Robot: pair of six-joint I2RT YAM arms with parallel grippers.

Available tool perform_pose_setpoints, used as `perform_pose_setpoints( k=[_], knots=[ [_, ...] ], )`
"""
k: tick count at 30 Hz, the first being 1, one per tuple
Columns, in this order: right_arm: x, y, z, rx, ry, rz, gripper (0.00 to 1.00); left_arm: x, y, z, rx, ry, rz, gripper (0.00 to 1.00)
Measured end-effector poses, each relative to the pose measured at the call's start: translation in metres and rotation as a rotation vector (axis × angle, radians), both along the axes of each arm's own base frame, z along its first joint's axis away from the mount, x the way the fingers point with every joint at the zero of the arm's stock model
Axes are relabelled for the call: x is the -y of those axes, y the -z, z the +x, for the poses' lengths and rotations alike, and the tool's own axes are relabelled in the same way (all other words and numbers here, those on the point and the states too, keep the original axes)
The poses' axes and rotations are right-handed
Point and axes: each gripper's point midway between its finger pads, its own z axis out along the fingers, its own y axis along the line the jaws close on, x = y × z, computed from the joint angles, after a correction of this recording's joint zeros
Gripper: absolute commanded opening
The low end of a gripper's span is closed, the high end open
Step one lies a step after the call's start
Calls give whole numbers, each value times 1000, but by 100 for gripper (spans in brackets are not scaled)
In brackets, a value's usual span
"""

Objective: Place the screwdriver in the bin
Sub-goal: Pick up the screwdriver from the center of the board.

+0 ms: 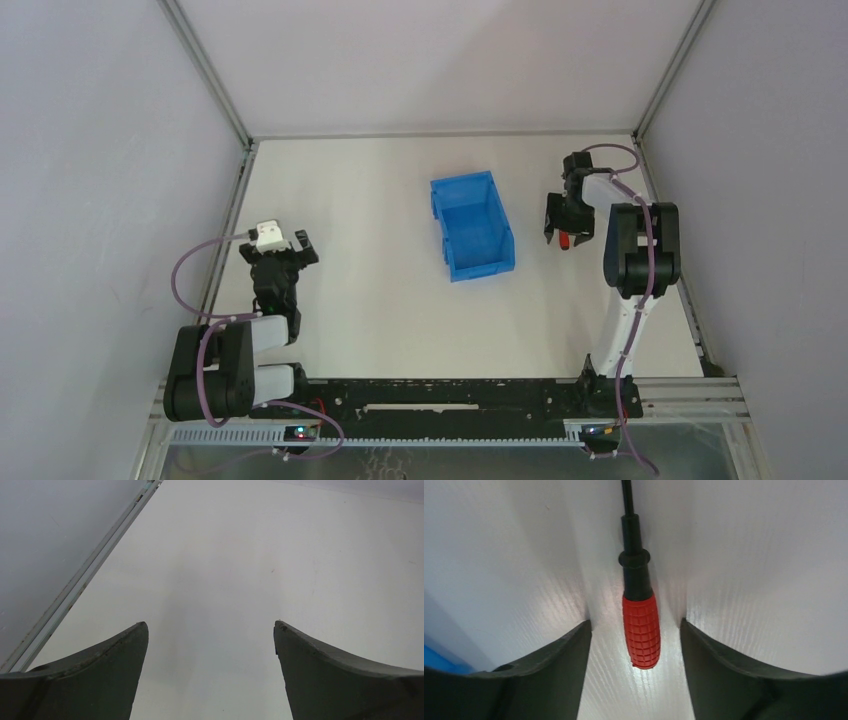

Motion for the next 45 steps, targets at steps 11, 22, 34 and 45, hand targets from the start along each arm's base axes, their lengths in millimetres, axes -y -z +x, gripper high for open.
perform_pose_setpoints(
  k=[11,22,34,45],
  knots=[
    [-6,1,5,21,-15,18,40,0,0,0,0,0,0,100],
    [-3,-1,6,35,-18,20,13,0,0,0,0,0,0,100],
    [-1,-34,-1,87,-16,9,11,0,0,0,0,0,0,100],
    [-2,-84,-18,136,-17,9,11,0,0,0,0,0,0,100]
  ],
)
